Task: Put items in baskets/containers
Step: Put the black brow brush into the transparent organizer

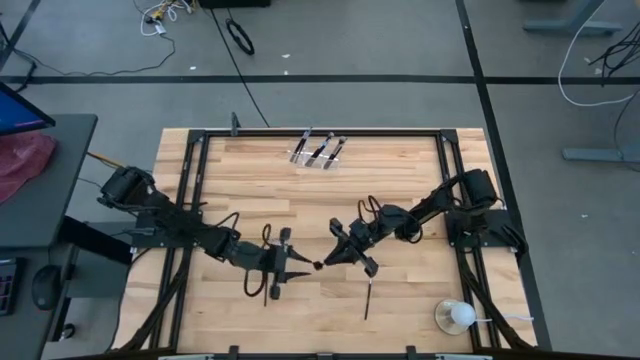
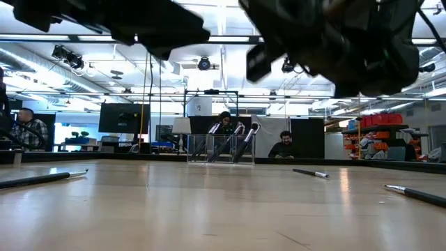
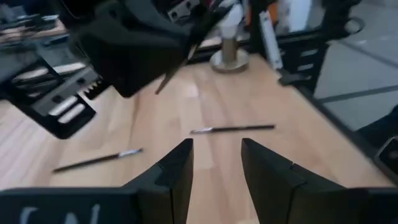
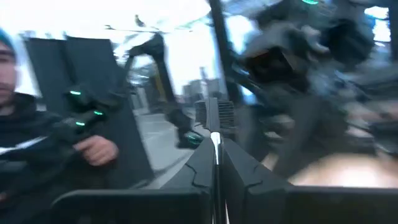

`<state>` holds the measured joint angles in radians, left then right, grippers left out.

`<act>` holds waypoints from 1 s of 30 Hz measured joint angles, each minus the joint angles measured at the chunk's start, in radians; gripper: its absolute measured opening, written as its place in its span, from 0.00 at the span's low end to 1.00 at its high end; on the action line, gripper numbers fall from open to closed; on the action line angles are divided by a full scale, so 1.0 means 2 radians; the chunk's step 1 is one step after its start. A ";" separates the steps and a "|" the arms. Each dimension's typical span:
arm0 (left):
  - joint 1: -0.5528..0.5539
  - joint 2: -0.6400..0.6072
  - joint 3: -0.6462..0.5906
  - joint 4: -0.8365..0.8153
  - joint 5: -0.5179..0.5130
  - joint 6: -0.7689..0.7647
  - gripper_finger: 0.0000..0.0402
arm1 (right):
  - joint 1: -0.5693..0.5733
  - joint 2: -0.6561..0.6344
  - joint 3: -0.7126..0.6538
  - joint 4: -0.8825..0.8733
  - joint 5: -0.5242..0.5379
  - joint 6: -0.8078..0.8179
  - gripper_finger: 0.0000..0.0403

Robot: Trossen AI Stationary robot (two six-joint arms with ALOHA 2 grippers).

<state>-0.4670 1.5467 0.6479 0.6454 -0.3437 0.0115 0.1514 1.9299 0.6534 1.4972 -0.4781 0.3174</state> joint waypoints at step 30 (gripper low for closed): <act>0.023 0.070 0.066 0.133 0.114 0.253 0.52 | 0.013 0.000 0.026 -0.011 -0.033 0.006 0.03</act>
<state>-0.4203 1.6868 0.7793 0.9112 -0.1157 0.5184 0.1768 1.9293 0.7063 1.4757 -0.5437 0.3298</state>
